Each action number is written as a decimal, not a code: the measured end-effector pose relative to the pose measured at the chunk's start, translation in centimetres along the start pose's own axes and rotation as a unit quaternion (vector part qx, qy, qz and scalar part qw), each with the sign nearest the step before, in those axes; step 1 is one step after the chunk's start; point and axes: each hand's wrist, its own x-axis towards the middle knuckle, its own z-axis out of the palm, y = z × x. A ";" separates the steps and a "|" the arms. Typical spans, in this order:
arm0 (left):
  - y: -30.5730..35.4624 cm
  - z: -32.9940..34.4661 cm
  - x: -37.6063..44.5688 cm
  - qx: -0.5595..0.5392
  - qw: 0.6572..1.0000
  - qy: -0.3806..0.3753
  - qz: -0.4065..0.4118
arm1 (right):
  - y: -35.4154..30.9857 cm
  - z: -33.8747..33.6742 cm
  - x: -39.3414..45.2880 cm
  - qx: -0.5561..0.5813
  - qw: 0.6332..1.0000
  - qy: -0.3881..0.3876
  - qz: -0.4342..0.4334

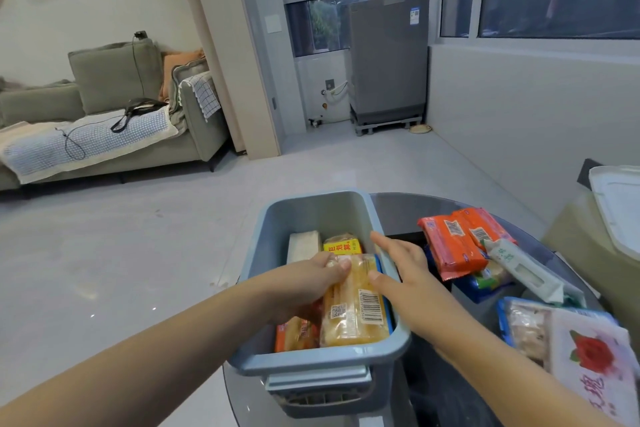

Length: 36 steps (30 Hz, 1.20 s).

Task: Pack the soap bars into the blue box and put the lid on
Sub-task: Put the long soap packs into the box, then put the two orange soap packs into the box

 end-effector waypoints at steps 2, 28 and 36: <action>-0.1 0.6 0.1 -0.015 0.999 0.029 0.002 | 0.2 0.2 0.1 0.015 1.000 0.002 -0.005; 4.3 9.6 -3.2 0.061 0.937 0.245 0.243 | 2.2 -9.2 -2.7 0.033 0.996 0.079 -0.039; 7.2 15.5 0.7 -0.040 0.960 0.188 0.206 | 5.2 -14.6 -3.2 0.006 0.995 0.091 0.028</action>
